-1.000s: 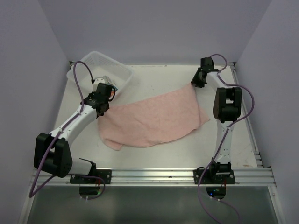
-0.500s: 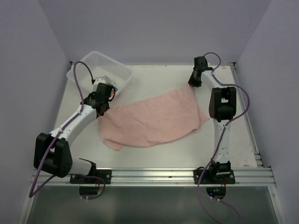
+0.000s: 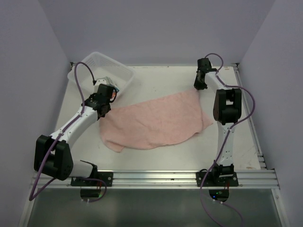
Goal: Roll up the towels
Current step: Flatten the towel
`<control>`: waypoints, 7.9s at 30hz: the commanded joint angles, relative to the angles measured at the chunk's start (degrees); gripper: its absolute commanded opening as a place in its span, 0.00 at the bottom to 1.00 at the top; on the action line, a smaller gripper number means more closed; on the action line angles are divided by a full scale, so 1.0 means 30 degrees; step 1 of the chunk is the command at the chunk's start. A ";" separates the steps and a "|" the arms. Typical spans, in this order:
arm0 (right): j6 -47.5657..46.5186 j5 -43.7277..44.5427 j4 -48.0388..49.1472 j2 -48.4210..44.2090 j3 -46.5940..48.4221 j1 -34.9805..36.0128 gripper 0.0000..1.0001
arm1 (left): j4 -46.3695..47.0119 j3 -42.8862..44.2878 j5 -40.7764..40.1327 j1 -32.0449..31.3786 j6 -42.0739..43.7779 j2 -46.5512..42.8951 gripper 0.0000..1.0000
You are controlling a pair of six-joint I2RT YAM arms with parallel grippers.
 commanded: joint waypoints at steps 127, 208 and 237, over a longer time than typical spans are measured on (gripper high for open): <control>0.2304 -0.3916 0.1519 -1.5176 -1.7142 -0.2200 0.30 | -0.2020 -0.0863 -0.0743 -0.0057 -0.0593 -0.5746 0.00; 0.1482 -0.3919 -0.2406 -1.8163 -1.7726 -0.2962 0.10 | -0.0702 -0.2064 -0.0304 -0.0057 -0.0681 -0.5365 0.00; 0.2889 -0.5351 0.1255 -1.6437 -2.0571 -0.2903 0.21 | -0.0585 -0.2064 -0.0216 -0.0057 -0.0622 -0.5043 0.00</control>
